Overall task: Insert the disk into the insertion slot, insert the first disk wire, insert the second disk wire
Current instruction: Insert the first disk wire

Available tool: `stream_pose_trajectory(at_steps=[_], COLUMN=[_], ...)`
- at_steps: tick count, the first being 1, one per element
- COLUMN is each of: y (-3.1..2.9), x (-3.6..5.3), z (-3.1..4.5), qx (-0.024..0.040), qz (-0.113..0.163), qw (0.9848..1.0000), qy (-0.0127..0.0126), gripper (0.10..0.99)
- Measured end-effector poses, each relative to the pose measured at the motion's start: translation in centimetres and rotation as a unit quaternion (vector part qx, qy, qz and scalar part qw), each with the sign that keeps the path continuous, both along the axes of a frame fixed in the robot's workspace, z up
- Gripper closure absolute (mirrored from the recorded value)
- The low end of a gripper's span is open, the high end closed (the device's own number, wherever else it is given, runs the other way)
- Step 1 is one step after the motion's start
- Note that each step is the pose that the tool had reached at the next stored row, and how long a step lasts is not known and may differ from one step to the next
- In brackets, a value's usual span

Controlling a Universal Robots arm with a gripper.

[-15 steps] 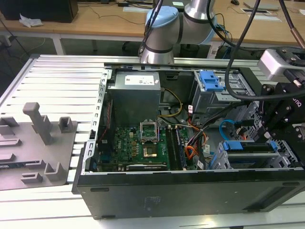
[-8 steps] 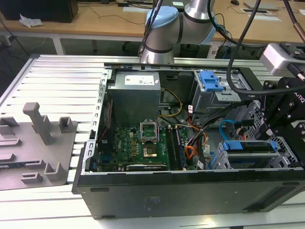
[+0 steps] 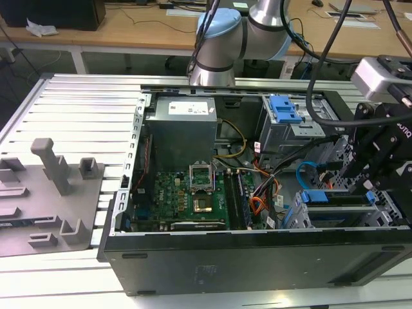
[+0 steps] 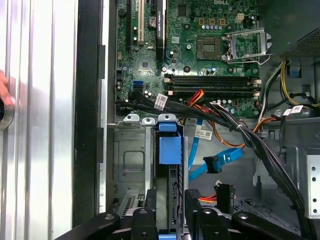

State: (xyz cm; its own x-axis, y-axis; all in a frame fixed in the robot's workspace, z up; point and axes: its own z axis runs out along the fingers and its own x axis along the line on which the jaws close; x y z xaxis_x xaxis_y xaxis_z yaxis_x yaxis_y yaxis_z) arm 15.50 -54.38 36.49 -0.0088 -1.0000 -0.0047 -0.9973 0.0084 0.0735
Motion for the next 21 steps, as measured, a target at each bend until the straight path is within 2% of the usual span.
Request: stream_pose_trajectory(at_steps=[3, 4, 15, 21], y=[0.91, 1.42, 4.41, 5.57], x=[0.0, 0.0, 0.0, 0.0], z=[-0.02, -0.03, -0.02, -0.02], qx=[-0.0001, -0.0002, -0.0003, -0.0003], qz=[0.0, 0.0, 0.0, 0.0], qw=[1.0, 1.0, 1.0, 1.0], qy=[0.0, 0.0, 0.0, 0.0], gripper=[0.725, 0.725, 0.725, 0.725])
